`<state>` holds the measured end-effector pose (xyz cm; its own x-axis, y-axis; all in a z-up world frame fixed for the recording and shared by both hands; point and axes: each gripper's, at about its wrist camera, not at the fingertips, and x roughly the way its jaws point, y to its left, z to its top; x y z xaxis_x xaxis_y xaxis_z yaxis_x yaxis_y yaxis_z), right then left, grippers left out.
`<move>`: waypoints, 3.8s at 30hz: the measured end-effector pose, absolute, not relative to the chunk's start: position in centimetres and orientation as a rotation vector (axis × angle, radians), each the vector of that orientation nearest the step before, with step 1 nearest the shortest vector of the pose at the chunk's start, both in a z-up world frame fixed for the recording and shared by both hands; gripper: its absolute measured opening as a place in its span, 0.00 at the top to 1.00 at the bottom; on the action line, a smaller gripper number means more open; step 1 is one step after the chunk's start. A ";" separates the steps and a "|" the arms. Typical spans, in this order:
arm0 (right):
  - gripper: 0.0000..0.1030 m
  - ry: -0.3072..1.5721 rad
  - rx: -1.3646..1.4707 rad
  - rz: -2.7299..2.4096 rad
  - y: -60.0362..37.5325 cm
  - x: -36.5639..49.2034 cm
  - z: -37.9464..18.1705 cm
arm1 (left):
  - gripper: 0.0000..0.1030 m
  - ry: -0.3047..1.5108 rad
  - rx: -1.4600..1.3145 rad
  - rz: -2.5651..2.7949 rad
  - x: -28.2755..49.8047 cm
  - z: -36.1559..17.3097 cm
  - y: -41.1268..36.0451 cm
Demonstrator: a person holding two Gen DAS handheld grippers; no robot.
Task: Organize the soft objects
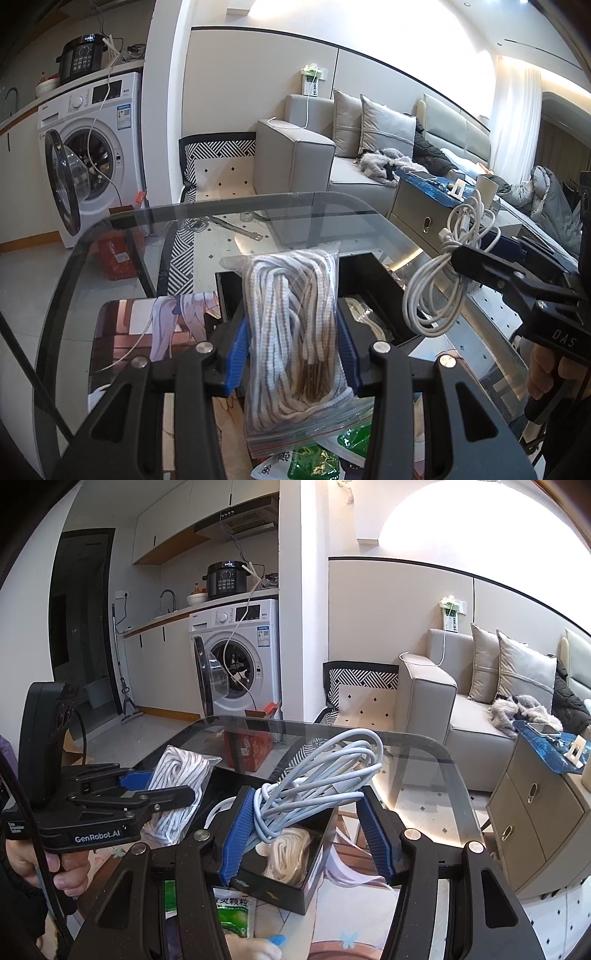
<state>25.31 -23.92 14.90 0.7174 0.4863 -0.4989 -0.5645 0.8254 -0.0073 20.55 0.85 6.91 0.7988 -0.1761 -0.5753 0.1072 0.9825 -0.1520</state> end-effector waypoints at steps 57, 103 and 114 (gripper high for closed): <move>0.45 0.591 -0.417 0.636 -17.7 30.1 8.2 | 0.59 0.555 -0.099 -0.044 24.4 3.1 0.5; 0.00 0.565 -0.199 0.639 -24.8 22.1 13.2 | 0.00 0.575 -0.081 0.020 15.3 6.4 3.5; 0.00 0.667 -0.164 0.643 -26.5 19.6 10.2 | 0.00 0.611 -0.055 0.035 12.1 4.8 3.1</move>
